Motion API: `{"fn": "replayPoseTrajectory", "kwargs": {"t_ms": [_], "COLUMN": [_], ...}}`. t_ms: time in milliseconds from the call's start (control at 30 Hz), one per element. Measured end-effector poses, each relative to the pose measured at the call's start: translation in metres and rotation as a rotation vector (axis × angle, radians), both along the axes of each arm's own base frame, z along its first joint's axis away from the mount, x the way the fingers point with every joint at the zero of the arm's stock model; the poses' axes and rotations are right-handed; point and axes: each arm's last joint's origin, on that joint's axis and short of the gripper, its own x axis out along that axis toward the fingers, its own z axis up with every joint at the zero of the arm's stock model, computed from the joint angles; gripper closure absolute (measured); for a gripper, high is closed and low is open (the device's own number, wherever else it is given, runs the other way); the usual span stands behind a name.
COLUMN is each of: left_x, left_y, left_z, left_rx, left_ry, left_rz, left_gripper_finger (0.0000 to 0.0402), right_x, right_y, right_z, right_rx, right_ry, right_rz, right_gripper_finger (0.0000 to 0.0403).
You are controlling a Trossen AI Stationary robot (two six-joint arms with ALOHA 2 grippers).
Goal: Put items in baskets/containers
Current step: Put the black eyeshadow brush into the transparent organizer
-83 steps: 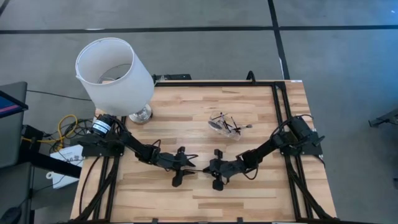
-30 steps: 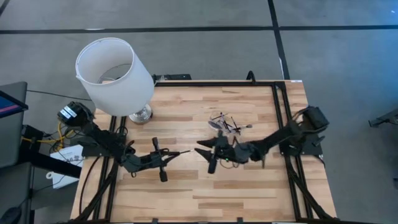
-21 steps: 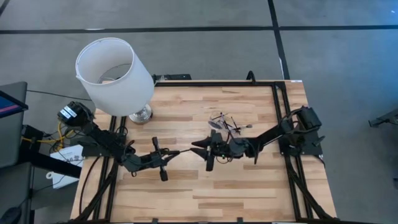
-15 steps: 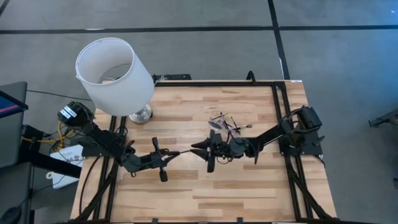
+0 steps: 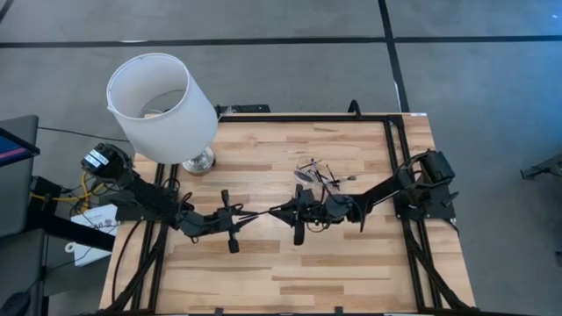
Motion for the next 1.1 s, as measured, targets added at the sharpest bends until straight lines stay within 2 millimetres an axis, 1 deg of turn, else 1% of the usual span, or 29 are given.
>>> {"fn": "replayPoseTrajectory", "kwargs": {"t_ms": [100, 167, 233, 300, 367, 467, 533, 600, 700, 833, 933, 1033, 1100], "left_x": [0.001, 0.001, 0.001, 0.001, 0.001, 0.001, 0.001, 0.001, 0.001, 0.001, 0.001, 0.001, 0.001], "left_y": [0.001, 0.001, 0.001, 0.002, 0.002, 0.003, 0.003, 0.003, 0.002, 0.001, 0.001, 0.001, 0.001], "left_z": [0.0, 0.0, 0.0, 0.0, 0.0, 0.0, 0.0, 0.0, -0.001, -0.001, -0.001, -0.001, -0.001], "left_rx": [-0.001, -0.001, -0.001, 0.002, 0.004, 0.008, 0.008, 0.002, -0.045, -0.098, -0.101, -0.101, -0.101], "left_ry": [0.001, 0.001, 0.001, 0.002, 0.003, 0.003, 0.003, 0.003, -0.003, -0.01, -0.01, -0.01, -0.01], "left_rz": [-0.009, -0.008, -0.006, 0.006, 0.027, 0.058, 0.059, 0.043, 0.012, -0.013, -0.019, -0.019, -0.019], "left_gripper_finger": [0.0355, 0.0345, 0.0333, 0.032, 0.0307, 0.0291, 0.0283, 0.0278, 0.0275, 0.0278, 0.0282, 0.0286, 0.0288], "right_x": [-0.001, -0.003, -0.006, -0.013, -0.023, -0.046, -0.061, -0.075, -0.084, -0.083, -0.076, -0.07, -0.066], "right_y": [0.0, -0.001, -0.002, -0.002, -0.001, 0.002, 0.003, -0.002, -0.017, -0.049, -0.074, -0.095, -0.106], "right_z": [0.004, 0.01, 0.018, 0.028, 0.036, 0.05, 0.068, 0.087, 0.101, 0.104, 0.091, 0.079, 0.071], "right_rx": [0.003, 0.005, 0.003, -0.011, -0.04, -0.078, -0.106, -0.15, -0.212, -0.195, -0.153, -0.088, -0.042], "right_ry": [-0.011, -0.017, -0.01, 0.037, 0.129, 0.252, 0.293, 0.333, 0.417, 0.529, 0.643, 0.743, 0.797], "right_rz": [-0.001, -0.003, -0.011, -0.011, -0.044, -0.156, -0.237, -0.34, -0.482, -0.608, -0.638, -0.568, -0.517], "right_gripper_finger": [0.0394, 0.0395, 0.0392, 0.0393, 0.0397, 0.0396, 0.0395, 0.0397, 0.0399, 0.0399, 0.0399, 0.0399, 0.0399]}}
